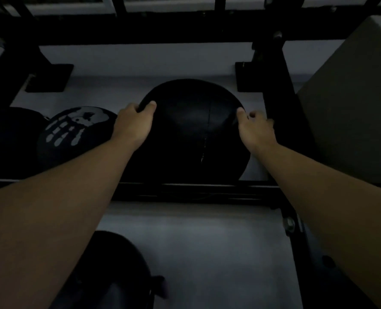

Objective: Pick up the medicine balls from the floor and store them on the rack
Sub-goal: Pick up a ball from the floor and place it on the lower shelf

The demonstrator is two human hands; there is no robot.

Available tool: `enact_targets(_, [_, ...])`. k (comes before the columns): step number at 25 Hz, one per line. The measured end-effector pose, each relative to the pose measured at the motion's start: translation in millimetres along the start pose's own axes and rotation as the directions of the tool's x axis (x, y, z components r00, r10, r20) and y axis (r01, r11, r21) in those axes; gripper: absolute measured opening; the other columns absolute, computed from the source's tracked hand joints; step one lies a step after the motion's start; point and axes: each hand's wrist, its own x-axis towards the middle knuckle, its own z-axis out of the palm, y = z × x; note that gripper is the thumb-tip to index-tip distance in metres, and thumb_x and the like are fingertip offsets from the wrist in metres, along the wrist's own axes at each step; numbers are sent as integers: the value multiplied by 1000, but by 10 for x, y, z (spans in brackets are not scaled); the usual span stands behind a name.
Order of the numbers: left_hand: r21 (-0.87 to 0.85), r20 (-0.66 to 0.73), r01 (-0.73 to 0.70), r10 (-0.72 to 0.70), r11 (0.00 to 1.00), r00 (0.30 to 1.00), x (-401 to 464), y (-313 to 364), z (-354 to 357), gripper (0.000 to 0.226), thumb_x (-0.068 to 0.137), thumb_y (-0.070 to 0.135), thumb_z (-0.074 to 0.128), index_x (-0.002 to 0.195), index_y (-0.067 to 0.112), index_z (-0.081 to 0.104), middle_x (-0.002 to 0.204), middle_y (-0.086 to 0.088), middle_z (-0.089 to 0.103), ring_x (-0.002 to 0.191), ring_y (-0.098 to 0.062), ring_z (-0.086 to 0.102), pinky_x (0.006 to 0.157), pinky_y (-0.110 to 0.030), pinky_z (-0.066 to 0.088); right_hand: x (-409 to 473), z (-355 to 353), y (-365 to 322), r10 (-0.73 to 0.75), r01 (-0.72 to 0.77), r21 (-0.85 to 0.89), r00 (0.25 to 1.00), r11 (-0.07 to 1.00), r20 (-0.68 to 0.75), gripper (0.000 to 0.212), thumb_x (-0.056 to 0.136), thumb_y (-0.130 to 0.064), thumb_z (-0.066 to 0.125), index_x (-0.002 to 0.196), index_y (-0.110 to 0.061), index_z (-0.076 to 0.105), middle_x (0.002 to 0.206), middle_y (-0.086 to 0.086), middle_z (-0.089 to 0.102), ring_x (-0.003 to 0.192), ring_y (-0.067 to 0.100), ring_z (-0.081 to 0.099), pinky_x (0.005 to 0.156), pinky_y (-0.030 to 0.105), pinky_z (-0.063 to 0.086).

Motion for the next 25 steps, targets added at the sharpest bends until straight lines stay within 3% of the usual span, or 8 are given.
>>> enact_targets(3, [-115, -32, 27, -31, 993, 999, 223, -150, 199, 93, 88, 83, 31, 157, 21, 36, 159, -6, 43, 137, -29, 50, 115, -44, 41, 264, 200, 120, 80, -87, 250, 996, 964, 37, 71, 104, -61, 28, 159, -16, 27, 160, 16, 37, 141, 37, 42, 107, 37, 36])
enact_targets(5, [-201, -79, 6, -22, 980, 997, 340, -288, 321, 104, 75, 93, 32, 155, 28, 38, 155, -5, 46, 136, -28, 50, 116, -49, 40, 400, 346, 195, 90, -90, 378, 996, 921, 19, 74, 102, -63, 27, 159, -16, 27, 158, 14, 41, 140, 34, 44, 100, 32, 36])
enact_targets(8, [-294, -131, -4, -37, 956, 991, 478, -396, 422, 113, 59, 100, 37, 149, 32, 45, 148, -1, 53, 131, -28, 53, 113, -49, 42, 531, 511, 236, 67, -39, 494, 997, 869, -40, 93, 80, -84, 37, 150, -23, 48, 146, 7, 57, 127, 33, 56, 110, 40, 42])
enact_targets(10, [-327, -132, -6, -40, 945, 990, 546, -429, 451, 115, 56, 101, 39, 149, 33, 47, 146, 0, 55, 130, -29, 54, 112, -49, 43, 750, 605, 330, 48, 7, 564, 995, 826, -83, 101, 62, -91, 43, 139, -29, 60, 135, 3, 66, 119, 30, 62, 108, 47, 47])
enact_targets(15, [-370, -121, -7, -41, 929, 992, 467, -443, 430, 110, 58, 97, 42, 147, 33, 48, 142, -1, 57, 127, -27, 56, 110, -47, 45, 981, 632, 488, 54, -39, 621, 999, 783, -4, 107, 52, -96, 56, 137, -32, 62, 126, -2, 72, 111, 28, 68, 104, 47, 51])
enact_targets(21, [-417, -36, -28, 15, 908, 999, 251, -400, 230, 99, 63, 94, 45, 144, 37, 46, 146, 2, 52, 132, -24, 51, 114, -46, 43, 451, 374, 329, 3, -35, 643, 999, 765, 50, 90, 67, -88, 56, 141, -36, 58, 130, -3, 71, 117, 24, 67, 106, 45, 51])
enact_targets(25, [-470, -39, -93, 85, 878, 996, 89, -343, 74, 83, 78, 82, 51, 145, 34, 41, 153, 2, 43, 137, -22, 46, 115, -42, 39, -35, 132, -25, 10, 2, 568, 1000, 823, -18, 95, 79, -85, 42, 156, -31, 32, 151, 4, 50, 130, 27, 53, 113, 49, 43])
